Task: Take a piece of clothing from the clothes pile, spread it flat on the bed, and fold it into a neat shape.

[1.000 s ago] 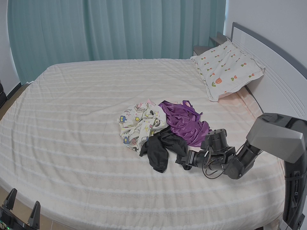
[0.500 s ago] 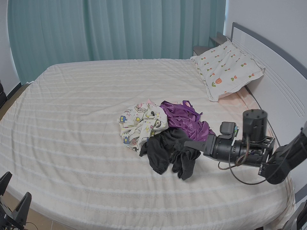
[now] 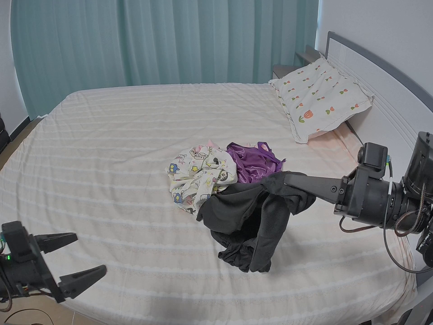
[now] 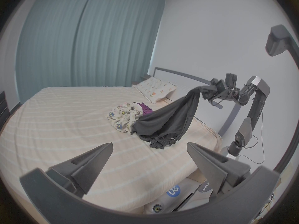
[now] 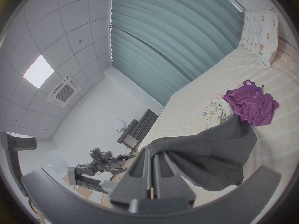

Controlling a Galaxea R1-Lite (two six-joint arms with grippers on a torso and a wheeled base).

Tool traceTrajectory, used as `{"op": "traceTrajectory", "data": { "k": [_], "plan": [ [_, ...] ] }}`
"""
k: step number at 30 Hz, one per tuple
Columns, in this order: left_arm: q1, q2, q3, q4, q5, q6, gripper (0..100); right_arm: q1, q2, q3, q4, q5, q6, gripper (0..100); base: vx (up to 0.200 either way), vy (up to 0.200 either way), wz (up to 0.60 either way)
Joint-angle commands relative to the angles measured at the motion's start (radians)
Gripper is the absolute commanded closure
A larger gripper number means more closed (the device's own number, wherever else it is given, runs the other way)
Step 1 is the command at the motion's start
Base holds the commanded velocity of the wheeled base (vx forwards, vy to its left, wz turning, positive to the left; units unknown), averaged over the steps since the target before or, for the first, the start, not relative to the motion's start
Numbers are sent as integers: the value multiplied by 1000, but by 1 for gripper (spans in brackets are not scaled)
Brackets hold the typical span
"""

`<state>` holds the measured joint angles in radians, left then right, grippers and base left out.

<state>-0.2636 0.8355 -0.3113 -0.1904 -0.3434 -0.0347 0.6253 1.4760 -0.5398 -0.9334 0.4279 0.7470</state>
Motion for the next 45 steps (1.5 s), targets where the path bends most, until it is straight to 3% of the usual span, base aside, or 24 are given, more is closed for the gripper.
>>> {"op": "traceTrajectory", "data": {
  "k": [1,4,5,17,22,34,35,38,45],
  "plan": [
    [-289,447,-14,-268,138,-34,0,53,-91,21,-5,22,-5,100,0,0,0],
    [-373,551,-17,-351,215,-70,0,63,-86,26,-5,22,-6,100,0,0,0],
    [-414,629,-35,-402,273,-90,0,74,-83,31,-5,22,-6,100,0,0,0],
    [-523,1048,-284,-615,458,-214,0,93,-51,29,-7,22,-11,100,0,0,0],
    [-526,1183,-382,-693,535,-232,0,96,-54,24,-7,22,-9,100,0,0,0],
    [-526,1311,-520,-715,569,-274,0,96,-57,21,-53,22,-6,100,0,0,0],
    [-517,1344,-574,-715,629,-300,0,96,-69,23,-54,20,-8,100,0,0,0],
    [-505,1378,-615,-712,687,-330,0,94,-105,26,-76,20,-6,100,0,0,0],
    [-450,1384,-631,-712,699,-363,0,90,-187,24,-88,23,0,100,0,0,0]
  ]
}}
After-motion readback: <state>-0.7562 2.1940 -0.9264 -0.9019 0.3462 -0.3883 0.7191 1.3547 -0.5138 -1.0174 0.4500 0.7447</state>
